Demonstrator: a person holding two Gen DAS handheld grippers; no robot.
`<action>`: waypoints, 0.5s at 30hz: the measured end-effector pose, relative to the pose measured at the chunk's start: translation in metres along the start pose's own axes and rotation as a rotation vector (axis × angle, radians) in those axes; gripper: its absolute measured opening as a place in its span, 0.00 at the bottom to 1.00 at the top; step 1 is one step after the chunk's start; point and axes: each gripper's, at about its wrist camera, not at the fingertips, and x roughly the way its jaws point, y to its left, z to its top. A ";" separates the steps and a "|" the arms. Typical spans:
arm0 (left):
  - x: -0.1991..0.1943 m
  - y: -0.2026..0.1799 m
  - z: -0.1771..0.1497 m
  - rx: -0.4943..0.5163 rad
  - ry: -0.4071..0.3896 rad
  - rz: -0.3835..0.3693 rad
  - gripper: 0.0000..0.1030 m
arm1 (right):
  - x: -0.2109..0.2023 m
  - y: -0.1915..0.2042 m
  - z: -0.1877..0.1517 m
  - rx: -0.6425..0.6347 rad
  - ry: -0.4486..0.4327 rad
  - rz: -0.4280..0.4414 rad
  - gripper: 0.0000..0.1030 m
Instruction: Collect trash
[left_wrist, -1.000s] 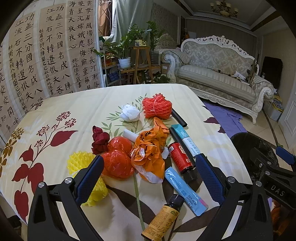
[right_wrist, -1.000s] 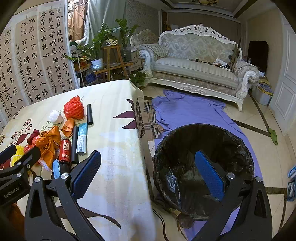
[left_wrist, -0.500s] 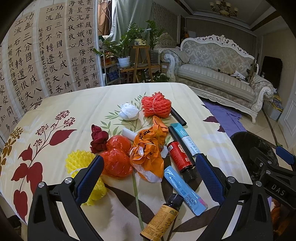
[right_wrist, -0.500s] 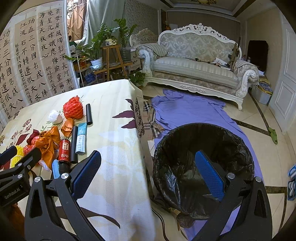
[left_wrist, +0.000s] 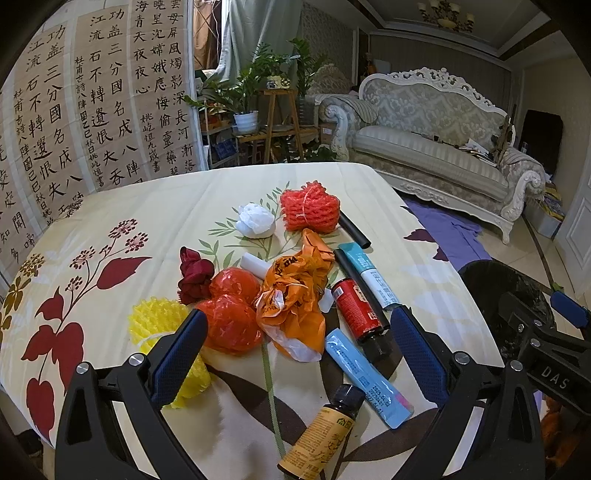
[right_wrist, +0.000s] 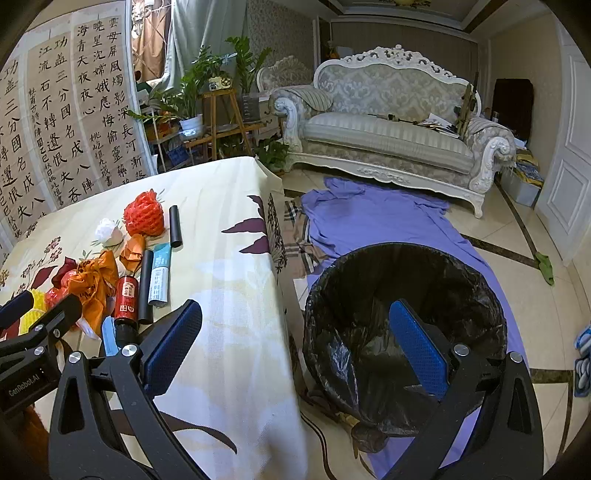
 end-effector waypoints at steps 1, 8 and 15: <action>0.000 0.000 0.000 0.001 0.000 -0.001 0.94 | 0.000 0.000 0.000 -0.001 0.000 0.000 0.96; 0.000 0.000 0.001 -0.002 0.005 -0.008 0.94 | 0.000 -0.001 -0.003 -0.013 0.003 -0.012 0.96; -0.005 0.011 0.002 0.004 -0.013 0.014 0.94 | -0.002 0.005 -0.002 -0.021 0.004 0.002 0.88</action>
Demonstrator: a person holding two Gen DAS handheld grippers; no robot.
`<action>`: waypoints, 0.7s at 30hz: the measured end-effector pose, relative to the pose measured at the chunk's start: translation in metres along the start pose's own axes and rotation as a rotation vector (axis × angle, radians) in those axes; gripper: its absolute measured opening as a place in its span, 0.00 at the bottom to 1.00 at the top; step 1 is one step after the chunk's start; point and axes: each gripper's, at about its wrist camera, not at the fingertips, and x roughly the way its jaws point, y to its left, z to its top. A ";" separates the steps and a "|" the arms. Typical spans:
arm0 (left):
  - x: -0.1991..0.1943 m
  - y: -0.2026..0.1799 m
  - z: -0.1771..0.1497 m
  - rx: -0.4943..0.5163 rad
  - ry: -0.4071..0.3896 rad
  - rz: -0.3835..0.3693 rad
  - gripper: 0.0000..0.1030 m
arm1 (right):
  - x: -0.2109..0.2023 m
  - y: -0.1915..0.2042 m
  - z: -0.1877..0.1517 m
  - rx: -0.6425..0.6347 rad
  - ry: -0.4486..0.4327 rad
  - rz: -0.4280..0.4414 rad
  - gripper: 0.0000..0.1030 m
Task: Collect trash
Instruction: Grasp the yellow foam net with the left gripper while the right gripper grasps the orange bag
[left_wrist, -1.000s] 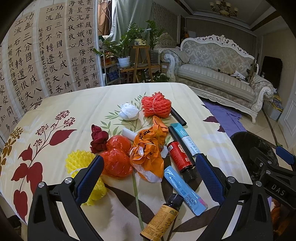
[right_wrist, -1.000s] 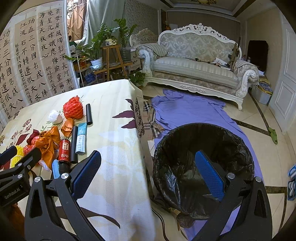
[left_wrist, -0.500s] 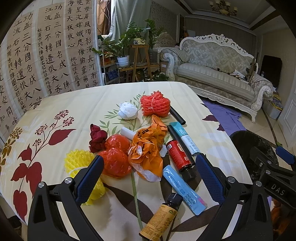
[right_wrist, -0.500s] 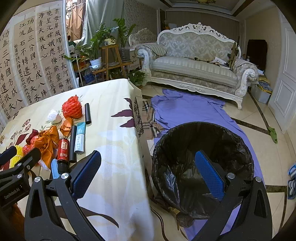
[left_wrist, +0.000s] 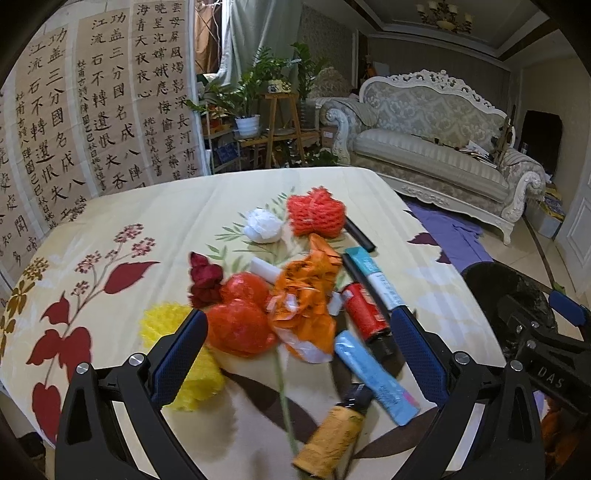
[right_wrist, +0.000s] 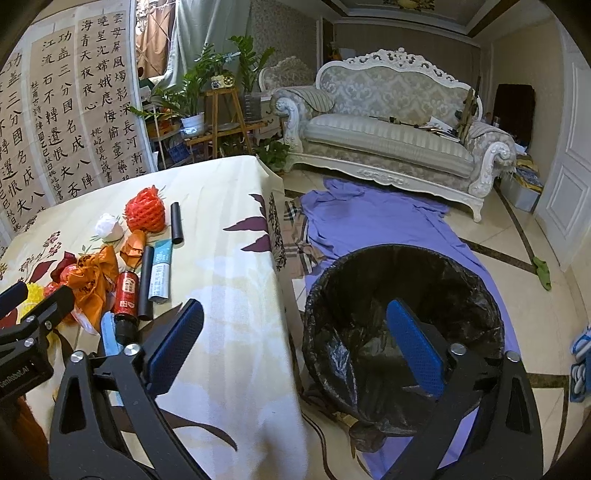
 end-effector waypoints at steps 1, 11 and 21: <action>0.000 0.005 -0.001 -0.005 0.004 0.006 0.94 | 0.000 0.002 0.001 -0.002 0.004 0.007 0.86; 0.003 0.069 -0.008 -0.096 0.055 0.089 0.93 | 0.005 0.030 0.005 -0.050 0.017 0.070 0.81; 0.022 0.085 -0.015 -0.121 0.120 0.051 0.70 | 0.007 0.056 0.011 -0.089 0.023 0.109 0.81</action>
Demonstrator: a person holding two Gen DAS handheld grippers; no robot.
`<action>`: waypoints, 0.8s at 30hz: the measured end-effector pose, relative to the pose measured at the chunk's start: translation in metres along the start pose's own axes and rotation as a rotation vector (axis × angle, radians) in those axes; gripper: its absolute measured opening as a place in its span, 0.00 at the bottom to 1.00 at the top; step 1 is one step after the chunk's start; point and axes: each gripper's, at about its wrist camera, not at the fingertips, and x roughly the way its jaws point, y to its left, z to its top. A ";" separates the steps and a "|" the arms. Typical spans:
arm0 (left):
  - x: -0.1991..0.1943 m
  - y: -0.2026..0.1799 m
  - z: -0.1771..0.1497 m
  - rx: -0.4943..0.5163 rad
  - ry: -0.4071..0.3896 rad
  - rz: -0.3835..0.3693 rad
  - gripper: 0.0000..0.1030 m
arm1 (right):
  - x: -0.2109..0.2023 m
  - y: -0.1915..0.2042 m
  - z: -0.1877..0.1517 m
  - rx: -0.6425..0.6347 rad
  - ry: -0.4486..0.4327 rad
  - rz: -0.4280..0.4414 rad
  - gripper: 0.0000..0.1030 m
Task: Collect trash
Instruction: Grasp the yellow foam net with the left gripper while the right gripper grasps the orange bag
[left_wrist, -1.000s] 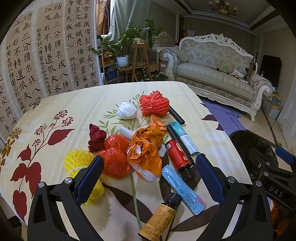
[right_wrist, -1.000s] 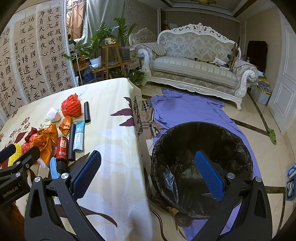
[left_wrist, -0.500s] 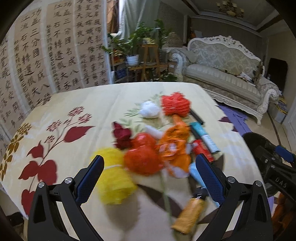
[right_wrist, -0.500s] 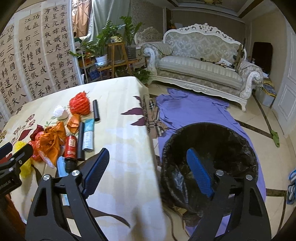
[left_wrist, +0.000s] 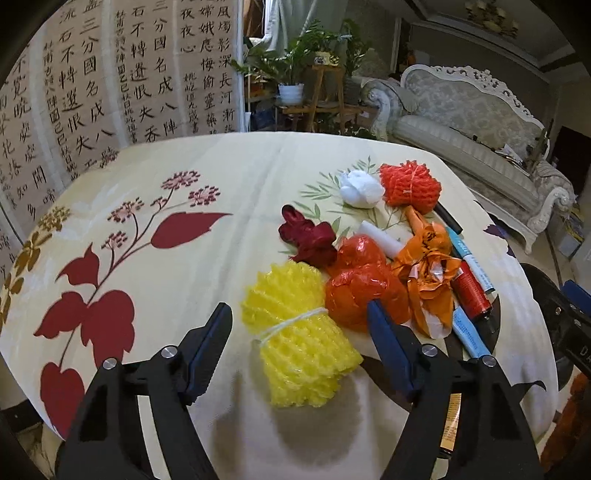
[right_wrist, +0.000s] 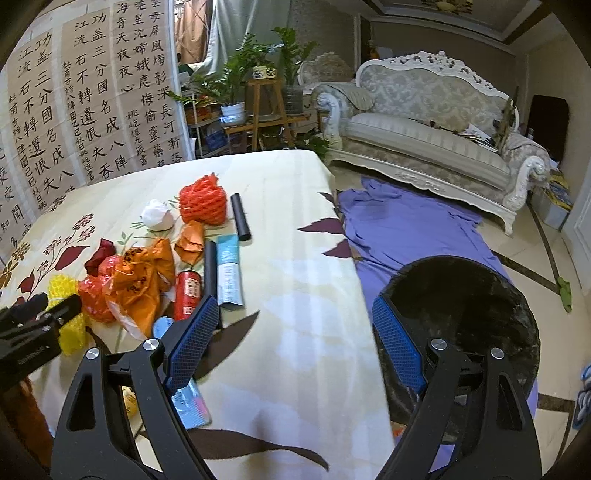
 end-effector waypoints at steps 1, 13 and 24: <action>0.001 0.001 -0.001 0.002 0.002 -0.001 0.65 | 0.000 0.001 0.000 -0.003 0.000 0.002 0.81; -0.008 0.020 -0.005 0.009 -0.013 -0.047 0.49 | 0.000 0.030 0.005 -0.051 -0.001 0.024 0.81; -0.015 0.062 0.006 -0.009 -0.065 0.067 0.49 | 0.007 0.076 0.017 -0.104 0.008 0.099 0.80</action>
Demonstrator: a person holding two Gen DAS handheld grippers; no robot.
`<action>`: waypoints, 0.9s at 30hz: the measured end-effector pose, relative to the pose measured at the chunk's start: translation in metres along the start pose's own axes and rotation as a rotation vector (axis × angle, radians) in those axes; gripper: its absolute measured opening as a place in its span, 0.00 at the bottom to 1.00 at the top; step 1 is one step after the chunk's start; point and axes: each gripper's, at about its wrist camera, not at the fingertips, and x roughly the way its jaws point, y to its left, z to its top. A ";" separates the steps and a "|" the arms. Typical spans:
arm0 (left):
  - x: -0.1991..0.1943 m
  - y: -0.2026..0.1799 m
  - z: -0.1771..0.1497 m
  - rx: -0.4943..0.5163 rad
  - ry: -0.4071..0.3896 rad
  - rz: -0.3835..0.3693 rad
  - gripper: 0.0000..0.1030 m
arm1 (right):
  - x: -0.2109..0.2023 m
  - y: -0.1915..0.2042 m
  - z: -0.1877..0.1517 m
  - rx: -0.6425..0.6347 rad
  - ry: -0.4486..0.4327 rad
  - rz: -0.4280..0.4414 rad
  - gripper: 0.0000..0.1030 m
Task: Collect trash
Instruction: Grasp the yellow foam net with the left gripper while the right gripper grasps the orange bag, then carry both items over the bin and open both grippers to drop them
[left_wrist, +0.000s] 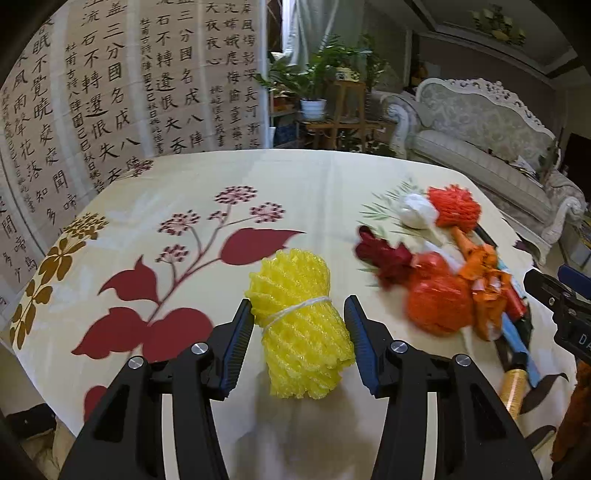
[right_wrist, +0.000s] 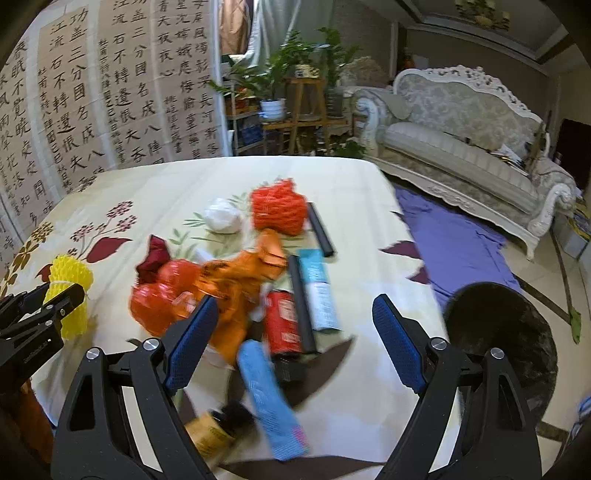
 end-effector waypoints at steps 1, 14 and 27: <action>0.001 0.003 0.001 -0.002 0.000 0.006 0.49 | 0.002 0.005 0.002 -0.007 0.002 0.010 0.78; 0.012 0.020 0.002 -0.012 0.008 0.009 0.49 | 0.040 0.035 0.002 -0.031 0.120 0.102 0.42; -0.015 -0.014 0.010 0.022 -0.062 -0.065 0.49 | -0.012 0.012 0.001 -0.052 -0.015 0.036 0.39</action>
